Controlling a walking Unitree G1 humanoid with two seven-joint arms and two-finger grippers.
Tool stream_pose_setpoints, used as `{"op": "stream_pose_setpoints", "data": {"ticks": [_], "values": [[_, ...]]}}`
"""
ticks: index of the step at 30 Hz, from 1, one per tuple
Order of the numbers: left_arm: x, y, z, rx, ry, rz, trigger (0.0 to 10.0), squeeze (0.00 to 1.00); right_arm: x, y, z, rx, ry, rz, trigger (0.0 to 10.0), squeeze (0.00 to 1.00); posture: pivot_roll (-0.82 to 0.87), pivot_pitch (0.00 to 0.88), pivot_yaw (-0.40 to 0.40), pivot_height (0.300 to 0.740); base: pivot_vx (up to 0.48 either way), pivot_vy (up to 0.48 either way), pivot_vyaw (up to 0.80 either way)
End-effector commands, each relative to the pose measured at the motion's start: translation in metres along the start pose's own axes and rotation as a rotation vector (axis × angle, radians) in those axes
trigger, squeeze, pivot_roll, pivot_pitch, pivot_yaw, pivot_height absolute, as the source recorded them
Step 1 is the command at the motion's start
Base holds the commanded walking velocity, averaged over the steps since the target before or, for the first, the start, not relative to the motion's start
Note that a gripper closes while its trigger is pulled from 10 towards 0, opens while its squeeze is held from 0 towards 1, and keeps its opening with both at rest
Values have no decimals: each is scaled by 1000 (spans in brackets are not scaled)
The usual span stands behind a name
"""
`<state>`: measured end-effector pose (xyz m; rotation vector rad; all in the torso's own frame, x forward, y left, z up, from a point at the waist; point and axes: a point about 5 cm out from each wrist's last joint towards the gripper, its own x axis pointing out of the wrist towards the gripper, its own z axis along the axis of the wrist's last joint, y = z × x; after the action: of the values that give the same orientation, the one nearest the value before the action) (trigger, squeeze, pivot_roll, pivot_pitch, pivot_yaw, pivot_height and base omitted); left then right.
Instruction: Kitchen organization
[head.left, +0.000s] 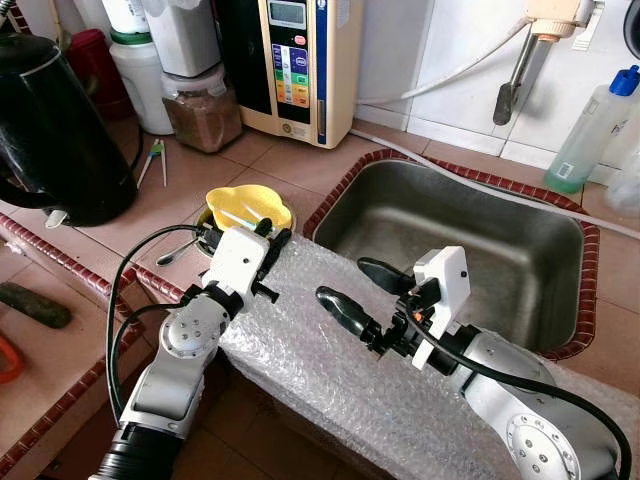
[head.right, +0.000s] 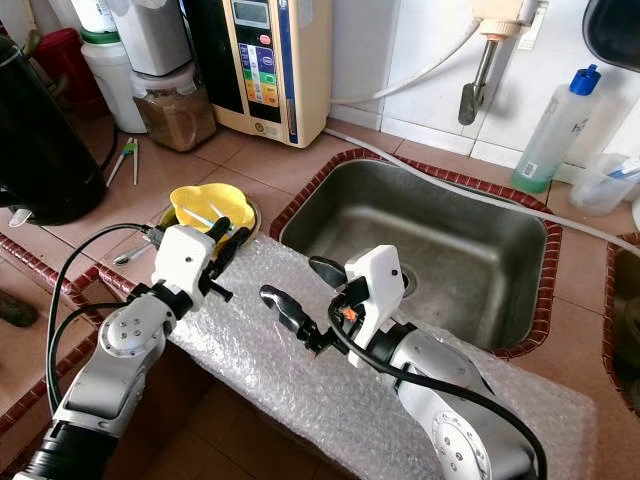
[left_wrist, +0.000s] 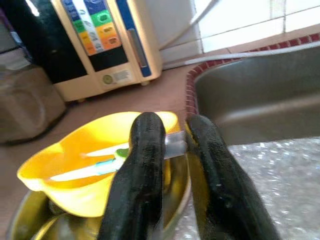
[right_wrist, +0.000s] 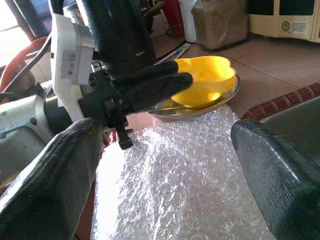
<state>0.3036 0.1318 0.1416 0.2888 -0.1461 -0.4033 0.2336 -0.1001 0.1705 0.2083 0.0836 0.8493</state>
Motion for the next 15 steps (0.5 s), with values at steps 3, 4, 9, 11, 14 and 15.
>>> {"op": "stream_pose_setpoints", "data": {"ticks": [3, 4, 9, 11, 14, 15], "values": [[2, 12, 13, 45, -63, 69, 0, 0, 0, 2, 0, -1, -4, 12, 10000, 0, -96, 51, 29, 740, 0, 0, 0], [2, 13, 15, 50, -76, 81, 0, 0, 0, 1, 0, -1, -4, 12, 10000, 0, -96, 51, 29, 740, 0, 0, 0], [3, 15, 22, 51, -110, 105, 0, 0, 1, 1, -1, 1, -3, 14, 10000, 0, -91, 46, 30, 740, 0, 0, 0], [3, 15, 25, 48, -129, 111, 0, 0, 1, 2, -1, 2, -3, 14, 10000, 0, -90, 45, 31, 740, 0, 0, 0], [3, 16, 32, 56, -159, 122, 0, 0, 2, 1, -2, 5, -4, 13, 10000, 0, -89, 47, 32, 740, 0, 0, 0], [3, 16, 36, 61, -175, 129, 0, 0, 2, 1, -2, 6, -4, 12, 10000, 0, -89, 47, 32, 740, 0, 0, 0]]}}
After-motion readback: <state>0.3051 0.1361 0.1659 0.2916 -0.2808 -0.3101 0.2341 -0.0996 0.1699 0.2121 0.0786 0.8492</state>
